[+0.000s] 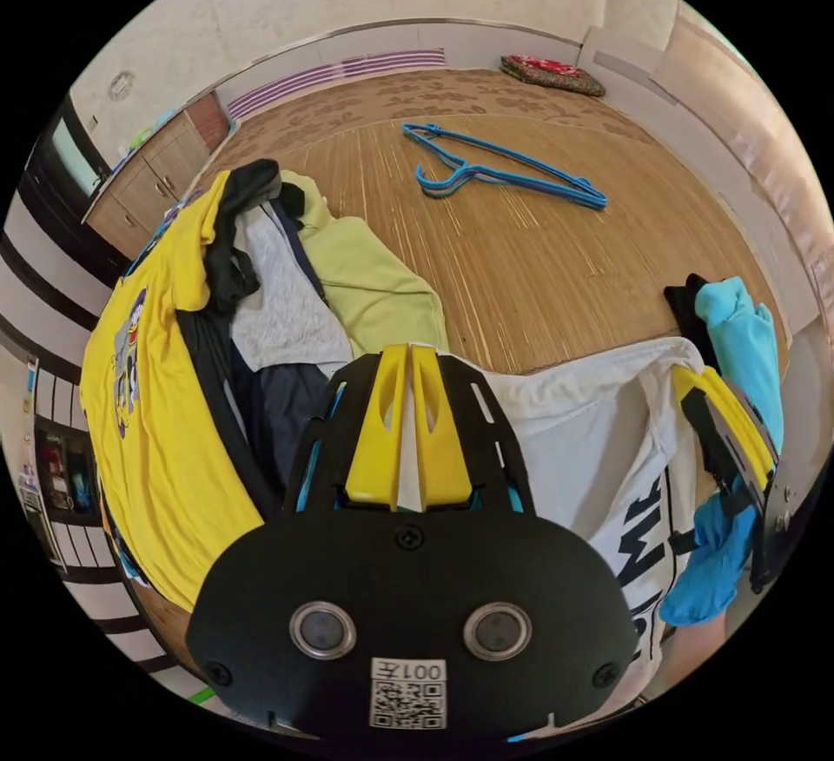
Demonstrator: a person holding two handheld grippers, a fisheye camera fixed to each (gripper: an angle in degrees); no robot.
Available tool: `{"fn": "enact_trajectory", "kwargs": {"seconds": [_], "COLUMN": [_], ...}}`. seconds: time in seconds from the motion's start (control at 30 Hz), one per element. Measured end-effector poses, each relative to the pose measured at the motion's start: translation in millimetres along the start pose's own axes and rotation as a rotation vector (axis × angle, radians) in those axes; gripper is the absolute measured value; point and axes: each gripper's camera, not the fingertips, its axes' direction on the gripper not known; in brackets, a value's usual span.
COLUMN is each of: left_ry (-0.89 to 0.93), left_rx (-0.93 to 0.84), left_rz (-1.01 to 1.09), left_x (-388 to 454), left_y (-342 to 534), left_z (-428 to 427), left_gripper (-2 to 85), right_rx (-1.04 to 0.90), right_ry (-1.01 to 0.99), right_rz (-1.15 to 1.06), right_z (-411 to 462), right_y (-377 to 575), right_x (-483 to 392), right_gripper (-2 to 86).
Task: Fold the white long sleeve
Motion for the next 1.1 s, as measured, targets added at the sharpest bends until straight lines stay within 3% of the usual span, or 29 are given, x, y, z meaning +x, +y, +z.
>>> {"fn": "enact_trajectory", "kwargs": {"seconds": [0.2, 0.37, 0.53, 0.73, 0.93, 1.1], "left_ry": [0.022, 0.080, 0.100, 0.091, 0.159, 0.183], "left_rx": [-0.061, 0.000, 0.058, 0.013, -0.086, -0.074], "left_rz": [0.073, 0.123, 0.110, 0.086, 0.071, 0.074], "left_x": [8, -3, -21, -32, -35, -50], "left_y": [-9, -7, 18, 43, 47, 56], "left_z": [8, -16, -32, -25, -11, -18], "left_gripper": [0.7, 2.4, 3.2, 5.3, 5.9, 5.5], "right_rx": [-0.161, -0.109, -0.118, -0.238, -0.205, -0.188], "right_ry": [-0.161, -0.229, -0.229, -0.190, -0.119, -0.241], "right_rz": [-0.161, -0.198, -0.227, -0.246, -0.245, -0.287], "right_z": [31, 4, -10, 11, 24, 36], "right_y": [-15, -14, -10, 4, 5, -6], "right_x": [-14, 2, 17, 7, -8, -15], "right_gripper": [3.9, 5.8, 5.8, 7.6, 7.5, 9.0]}}
